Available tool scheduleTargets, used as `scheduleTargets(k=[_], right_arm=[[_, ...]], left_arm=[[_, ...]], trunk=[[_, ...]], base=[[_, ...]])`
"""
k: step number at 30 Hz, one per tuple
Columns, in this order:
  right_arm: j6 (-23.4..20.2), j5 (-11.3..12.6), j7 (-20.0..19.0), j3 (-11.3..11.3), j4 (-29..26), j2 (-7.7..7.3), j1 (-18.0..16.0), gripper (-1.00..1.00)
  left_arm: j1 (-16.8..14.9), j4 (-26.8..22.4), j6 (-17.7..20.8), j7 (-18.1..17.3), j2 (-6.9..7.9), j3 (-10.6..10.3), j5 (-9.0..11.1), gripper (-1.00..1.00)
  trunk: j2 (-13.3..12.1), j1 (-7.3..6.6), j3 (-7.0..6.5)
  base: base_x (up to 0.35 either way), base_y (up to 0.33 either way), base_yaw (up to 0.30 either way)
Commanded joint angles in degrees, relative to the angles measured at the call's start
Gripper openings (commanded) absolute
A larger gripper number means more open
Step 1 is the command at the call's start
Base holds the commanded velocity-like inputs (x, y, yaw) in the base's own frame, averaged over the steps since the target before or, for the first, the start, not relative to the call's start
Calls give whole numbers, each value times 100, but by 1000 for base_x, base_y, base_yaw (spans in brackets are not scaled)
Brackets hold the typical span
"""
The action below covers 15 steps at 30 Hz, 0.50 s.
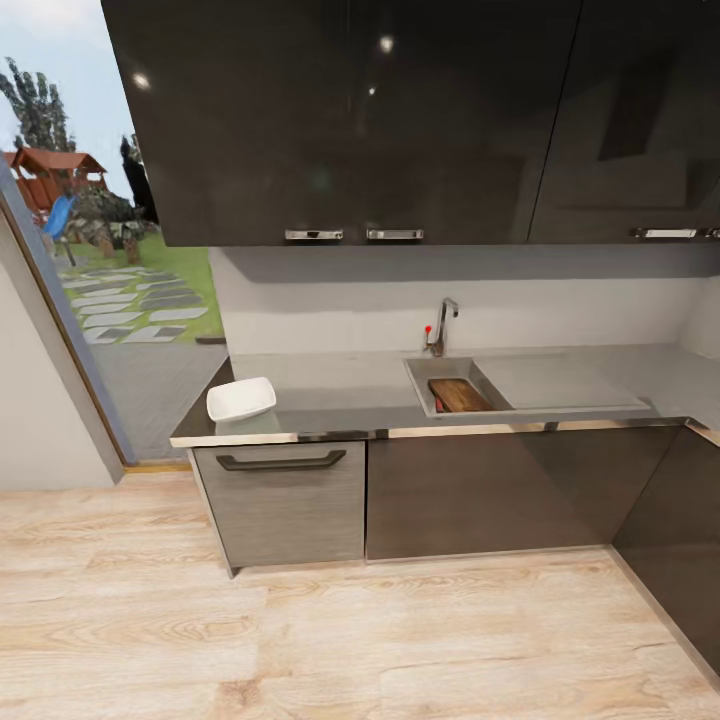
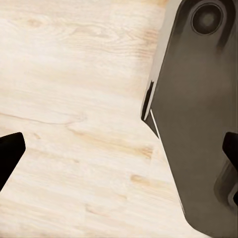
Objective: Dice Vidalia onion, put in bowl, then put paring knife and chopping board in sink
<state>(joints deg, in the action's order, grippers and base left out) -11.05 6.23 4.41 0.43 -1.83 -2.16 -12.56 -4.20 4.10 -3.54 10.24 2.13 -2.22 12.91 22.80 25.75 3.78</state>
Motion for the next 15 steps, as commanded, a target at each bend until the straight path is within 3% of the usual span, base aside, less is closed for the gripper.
scheduleTargets(k=[1,9,15], right_arm=[[87,60,19,7,-34,7,-1,100],[2359,52,17,17,-99,30,-1,100],[2826,62,18,16,-115,31,-1,100]], left_arm=[[-10,20,-36,-1,-1,-24,41,100],[-10,-6,-44,-5,-2,-13,31,100],[-10,-4,-50,-10,-2,-19,29,100]], trunk=[[12,3,13],[12,3,13],[12,3,13]], base=[[0,0,0],[0,0,0],[0,0,0]])
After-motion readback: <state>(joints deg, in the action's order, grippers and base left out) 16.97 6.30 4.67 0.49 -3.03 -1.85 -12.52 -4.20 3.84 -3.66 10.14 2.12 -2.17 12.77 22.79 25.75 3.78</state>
